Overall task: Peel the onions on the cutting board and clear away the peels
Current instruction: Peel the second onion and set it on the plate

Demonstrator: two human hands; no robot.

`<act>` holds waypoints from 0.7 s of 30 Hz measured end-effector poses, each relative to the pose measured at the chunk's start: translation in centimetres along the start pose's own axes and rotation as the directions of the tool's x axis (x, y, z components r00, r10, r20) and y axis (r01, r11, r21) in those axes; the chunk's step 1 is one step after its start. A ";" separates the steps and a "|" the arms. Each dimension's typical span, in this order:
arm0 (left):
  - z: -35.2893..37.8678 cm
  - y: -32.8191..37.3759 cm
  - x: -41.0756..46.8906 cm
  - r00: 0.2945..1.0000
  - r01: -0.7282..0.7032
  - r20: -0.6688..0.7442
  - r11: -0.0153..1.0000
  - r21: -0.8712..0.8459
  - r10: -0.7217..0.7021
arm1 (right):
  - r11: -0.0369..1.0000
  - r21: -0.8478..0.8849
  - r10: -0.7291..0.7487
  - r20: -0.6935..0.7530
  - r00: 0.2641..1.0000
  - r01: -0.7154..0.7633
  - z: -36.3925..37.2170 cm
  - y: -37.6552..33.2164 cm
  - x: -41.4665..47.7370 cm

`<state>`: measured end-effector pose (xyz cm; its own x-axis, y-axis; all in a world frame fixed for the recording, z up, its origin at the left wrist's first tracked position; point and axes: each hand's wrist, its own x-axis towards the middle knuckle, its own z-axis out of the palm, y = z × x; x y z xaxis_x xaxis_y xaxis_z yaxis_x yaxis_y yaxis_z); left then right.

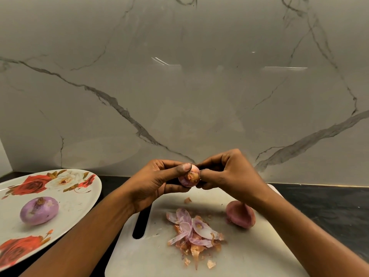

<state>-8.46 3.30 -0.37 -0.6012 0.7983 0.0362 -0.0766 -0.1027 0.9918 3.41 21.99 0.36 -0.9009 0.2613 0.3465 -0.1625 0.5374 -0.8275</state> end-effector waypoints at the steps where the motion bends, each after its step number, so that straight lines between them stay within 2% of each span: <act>1: 0.0 0.0 0.0 1.000 0.000 0.002 1.000 -0.005 0.000 | 1.000 -0.021 -0.022 -0.019 1.000 0.022 0.0 0.1 0.0; 5: 0.0 0.1 0.0 1.000 -0.010 0.013 0.999 -0.031 0.011 | 0.999 0.012 -0.037 -0.041 0.998 0.038 0.0 0.0 0.1; 11: -0.1 0.0 0.2 0.999 -0.037 -0.008 0.997 -0.070 0.037 | 0.982 0.181 0.062 -0.036 0.997 -0.054 -0.4 -0.3 0.2; 16: -0.2 0.0 0.2 0.998 -0.064 -0.016 0.995 -0.075 0.063 | 0.997 0.072 -0.009 -0.067 0.998 0.014 0.0 0.1 0.2; 21: -0.3 0.0 0.3 0.998 -0.061 -0.026 0.996 -0.071 0.059 | 0.997 0.069 -0.035 -0.068 0.997 0.040 0.1 0.1 0.2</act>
<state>-8.86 3.38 -0.41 -0.6252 0.7751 0.0916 -0.0965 -0.1931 0.9764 3.22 22.03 0.34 -0.8653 0.2959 0.4045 -0.2256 0.4908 -0.8416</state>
